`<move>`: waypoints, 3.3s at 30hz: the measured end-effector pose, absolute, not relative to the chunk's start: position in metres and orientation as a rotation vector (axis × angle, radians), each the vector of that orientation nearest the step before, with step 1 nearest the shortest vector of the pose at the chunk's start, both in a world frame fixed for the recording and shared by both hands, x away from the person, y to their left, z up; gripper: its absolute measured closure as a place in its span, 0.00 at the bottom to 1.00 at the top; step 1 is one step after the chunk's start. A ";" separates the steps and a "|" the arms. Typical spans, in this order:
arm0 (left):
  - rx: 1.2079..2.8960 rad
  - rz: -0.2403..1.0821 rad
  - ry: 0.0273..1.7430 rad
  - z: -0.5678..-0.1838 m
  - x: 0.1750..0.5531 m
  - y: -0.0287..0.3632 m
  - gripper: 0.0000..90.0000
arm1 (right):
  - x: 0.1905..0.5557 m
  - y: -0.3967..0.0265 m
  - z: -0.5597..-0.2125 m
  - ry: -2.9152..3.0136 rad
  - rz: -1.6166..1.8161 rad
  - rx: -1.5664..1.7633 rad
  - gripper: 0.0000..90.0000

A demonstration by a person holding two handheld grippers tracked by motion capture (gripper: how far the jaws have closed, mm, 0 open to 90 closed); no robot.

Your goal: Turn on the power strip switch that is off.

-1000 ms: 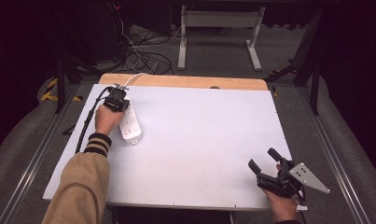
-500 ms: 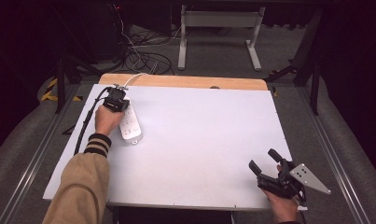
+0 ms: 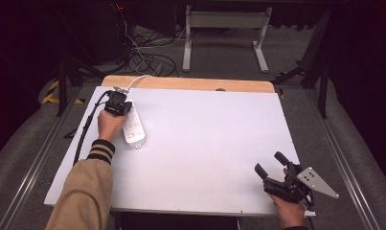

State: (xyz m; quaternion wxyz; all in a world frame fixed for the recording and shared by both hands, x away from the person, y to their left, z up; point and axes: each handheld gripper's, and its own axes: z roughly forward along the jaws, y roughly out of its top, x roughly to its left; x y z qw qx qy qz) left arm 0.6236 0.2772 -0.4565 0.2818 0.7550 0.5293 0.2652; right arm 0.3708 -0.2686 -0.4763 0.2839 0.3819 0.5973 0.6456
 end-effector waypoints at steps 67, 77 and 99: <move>1.419 1.244 1.053 -0.430 0.396 0.290 0.54 | 0.370 -0.257 -0.469 1.575 1.676 0.937 0.12; 1.354 1.292 1.098 -0.435 0.401 0.291 0.00 | 0.372 -0.254 -0.468 1.578 1.687 0.934 0.12; 1.341 1.268 1.100 -0.438 0.405 0.293 0.01 | 0.370 -0.252 -0.467 1.597 1.673 0.917 0.12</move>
